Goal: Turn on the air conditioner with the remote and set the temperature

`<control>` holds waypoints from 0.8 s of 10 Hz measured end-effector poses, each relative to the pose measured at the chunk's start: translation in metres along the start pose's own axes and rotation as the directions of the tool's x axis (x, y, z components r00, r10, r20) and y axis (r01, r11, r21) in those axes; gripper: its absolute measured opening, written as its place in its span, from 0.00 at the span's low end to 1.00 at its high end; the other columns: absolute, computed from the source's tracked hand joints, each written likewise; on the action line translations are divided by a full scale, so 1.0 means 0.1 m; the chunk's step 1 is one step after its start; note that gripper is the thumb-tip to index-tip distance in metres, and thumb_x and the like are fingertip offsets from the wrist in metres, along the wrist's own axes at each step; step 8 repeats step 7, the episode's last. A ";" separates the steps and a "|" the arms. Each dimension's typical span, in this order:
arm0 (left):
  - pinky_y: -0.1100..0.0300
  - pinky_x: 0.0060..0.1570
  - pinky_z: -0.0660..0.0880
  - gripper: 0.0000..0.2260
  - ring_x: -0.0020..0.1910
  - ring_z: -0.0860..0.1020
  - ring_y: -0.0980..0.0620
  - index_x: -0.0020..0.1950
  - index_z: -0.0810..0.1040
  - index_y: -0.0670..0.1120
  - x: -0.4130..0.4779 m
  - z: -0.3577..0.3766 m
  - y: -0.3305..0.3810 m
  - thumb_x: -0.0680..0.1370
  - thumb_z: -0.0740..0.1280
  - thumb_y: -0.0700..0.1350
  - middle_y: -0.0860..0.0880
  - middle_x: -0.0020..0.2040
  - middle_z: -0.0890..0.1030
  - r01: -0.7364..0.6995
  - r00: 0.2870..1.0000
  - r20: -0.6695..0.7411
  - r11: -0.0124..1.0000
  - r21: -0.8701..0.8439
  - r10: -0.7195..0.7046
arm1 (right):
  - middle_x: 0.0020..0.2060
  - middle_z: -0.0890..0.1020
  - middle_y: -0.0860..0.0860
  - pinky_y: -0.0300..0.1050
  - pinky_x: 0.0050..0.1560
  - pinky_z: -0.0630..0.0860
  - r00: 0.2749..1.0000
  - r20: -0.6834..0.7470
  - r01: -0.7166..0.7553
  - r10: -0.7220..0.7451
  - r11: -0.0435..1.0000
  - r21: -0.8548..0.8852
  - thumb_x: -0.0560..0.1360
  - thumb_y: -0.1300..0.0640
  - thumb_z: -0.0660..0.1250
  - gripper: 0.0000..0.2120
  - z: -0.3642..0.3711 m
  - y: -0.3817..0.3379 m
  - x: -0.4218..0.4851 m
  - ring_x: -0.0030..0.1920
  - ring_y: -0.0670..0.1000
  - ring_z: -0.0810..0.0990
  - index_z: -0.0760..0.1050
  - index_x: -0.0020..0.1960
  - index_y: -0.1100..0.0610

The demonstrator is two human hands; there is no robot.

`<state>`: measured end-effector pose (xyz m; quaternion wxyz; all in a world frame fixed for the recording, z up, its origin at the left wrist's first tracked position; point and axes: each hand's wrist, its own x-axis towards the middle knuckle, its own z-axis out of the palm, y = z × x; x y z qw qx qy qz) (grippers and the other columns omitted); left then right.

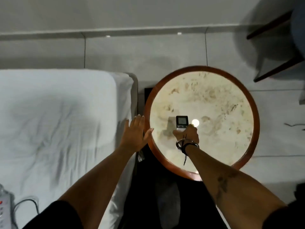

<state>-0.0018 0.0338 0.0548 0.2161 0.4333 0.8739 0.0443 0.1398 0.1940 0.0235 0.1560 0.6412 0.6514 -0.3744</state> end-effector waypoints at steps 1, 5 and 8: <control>0.39 0.71 0.59 0.30 0.73 0.65 0.42 0.74 0.63 0.40 0.06 0.36 -0.01 0.81 0.52 0.61 0.40 0.73 0.69 0.023 0.999 0.044 1.000 -0.006 -0.022 | 0.56 0.74 0.58 0.53 0.48 0.80 1.000 -0.002 -0.017 0.017 0.993 -0.115 0.68 0.47 0.73 0.27 0.23 0.19 0.17 0.51 0.61 0.81 0.72 0.60 0.62; 0.40 0.76 0.47 0.33 0.77 0.59 0.44 0.77 0.58 0.43 -0.03 1.15 0.10 0.80 0.49 0.64 0.42 0.77 0.63 0.097 0.969 0.239 0.990 -0.102 -0.071 | 0.55 0.74 0.59 0.50 0.41 0.75 0.999 -0.026 -0.041 0.035 0.957 -0.289 0.70 0.49 0.70 0.25 0.76 0.58 0.40 0.53 0.61 0.78 0.72 0.60 0.64; 0.39 0.75 0.53 0.32 0.76 0.62 0.43 0.75 0.60 0.42 0.05 0.94 0.08 0.80 0.49 0.63 0.41 0.76 0.65 0.079 0.979 0.193 0.992 -0.096 -0.059 | 0.57 0.73 0.57 0.53 0.51 0.76 0.998 -0.013 -0.068 0.068 0.939 -0.338 0.69 0.40 0.71 0.28 0.61 0.43 0.43 0.58 0.59 0.74 0.75 0.57 0.61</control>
